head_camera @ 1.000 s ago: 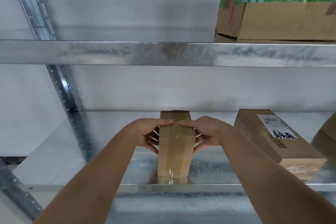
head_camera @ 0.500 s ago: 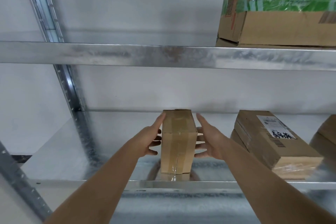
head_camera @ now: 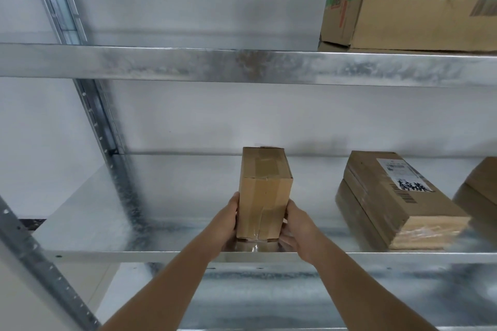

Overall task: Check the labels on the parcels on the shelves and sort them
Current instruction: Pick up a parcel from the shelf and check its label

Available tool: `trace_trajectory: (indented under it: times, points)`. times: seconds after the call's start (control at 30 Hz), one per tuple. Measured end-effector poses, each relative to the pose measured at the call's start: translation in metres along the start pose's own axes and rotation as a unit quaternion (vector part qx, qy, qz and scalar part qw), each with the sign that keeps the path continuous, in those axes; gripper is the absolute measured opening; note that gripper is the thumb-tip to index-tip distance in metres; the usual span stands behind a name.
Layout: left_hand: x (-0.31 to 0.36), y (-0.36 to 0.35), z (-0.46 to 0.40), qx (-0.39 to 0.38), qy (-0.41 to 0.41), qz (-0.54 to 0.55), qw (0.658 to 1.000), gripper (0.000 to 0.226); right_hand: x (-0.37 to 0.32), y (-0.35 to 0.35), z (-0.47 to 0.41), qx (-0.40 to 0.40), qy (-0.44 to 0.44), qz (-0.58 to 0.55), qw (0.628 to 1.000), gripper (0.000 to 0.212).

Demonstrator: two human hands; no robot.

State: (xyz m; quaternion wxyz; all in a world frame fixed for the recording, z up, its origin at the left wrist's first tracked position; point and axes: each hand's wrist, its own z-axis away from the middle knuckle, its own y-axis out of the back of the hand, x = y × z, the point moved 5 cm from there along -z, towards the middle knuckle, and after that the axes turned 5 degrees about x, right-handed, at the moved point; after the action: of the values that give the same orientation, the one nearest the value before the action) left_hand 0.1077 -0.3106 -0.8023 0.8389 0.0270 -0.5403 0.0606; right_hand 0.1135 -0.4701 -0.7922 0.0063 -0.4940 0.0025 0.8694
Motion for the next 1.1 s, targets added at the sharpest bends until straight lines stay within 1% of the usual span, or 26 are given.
trace_trajectory:
  times: [0.1, 0.2, 0.3, 0.43, 0.53, 0.57, 0.63, 0.7, 0.8, 0.87, 0.93, 1.03, 1.1]
  points:
    - [0.002, 0.004, -0.001, 0.017, -0.012, -0.009, 1.0, 0.051, -0.004, 0.003, 0.002, 0.022, -0.012, 0.042, 0.999, 0.036]
    - [0.001, 0.004, -0.005, 0.032, -0.006, -0.016, 0.999, 0.05, -0.003, 0.002, 0.001, 0.037, -0.035, 0.052, 0.997, 0.041]
    - [0.004, 0.001, -0.002, 0.04, 0.004, -0.015, 0.999, 0.058, -0.007, 0.0, -0.001, 0.043, -0.029, 0.063, 0.997, 0.046]
    - [0.015, -0.001, 0.003, 0.053, 0.011, -0.033, 0.998, 0.07, -0.02, 0.0, -0.002, 0.04, -0.006, 0.083, 0.996, 0.058]
    - [0.029, -0.001, 0.014, 0.054, -0.008, -0.066, 0.996, 0.079, -0.036, 0.002, 0.003, 0.022, 0.025, 0.115, 0.993, 0.065]
    - [0.033, 0.0, 0.014, 0.057, -0.022, -0.088, 0.994, 0.076, -0.042, 0.002, 0.005, 0.019, 0.043, 0.125, 0.991, 0.063]
    - [0.042, 0.001, 0.017, 0.065, -0.053, -0.129, 0.988, 0.064, -0.052, 0.002, 0.008, 0.019, 0.08, 0.141, 0.987, 0.06]
    - [0.051, 0.002, 0.019, 0.067, -0.07, -0.142, 0.985, 0.06, -0.061, 0.003, 0.006, 0.022, 0.113, 0.163, 0.98, 0.062]
    - [0.063, 0.007, 0.015, 0.074, -0.089, -0.129, 0.985, 0.074, -0.071, 0.005, 0.005, 0.018, 0.139, 0.182, 0.973, 0.066]
    - [0.069, 0.011, 0.013, 0.073, -0.096, -0.13, 0.984, 0.084, -0.078, 0.007, 0.005, 0.012, 0.151, 0.175, 0.973, 0.069]
    - [0.074, 0.014, 0.014, 0.075, -0.099, -0.132, 0.984, 0.089, -0.085, 0.009, 0.005, -0.002, 0.159, 0.162, 0.974, 0.067]
    - [0.085, 0.018, 0.012, 0.084, -0.114, -0.12, 0.983, 0.073, -0.097, 0.012, 0.009, -0.026, 0.169, 0.161, 0.972, 0.065]
    - [0.094, 0.021, 0.012, 0.075, -0.112, -0.11, 0.985, 0.064, -0.106, 0.016, 0.01, -0.035, 0.173, 0.179, 0.968, 0.058]
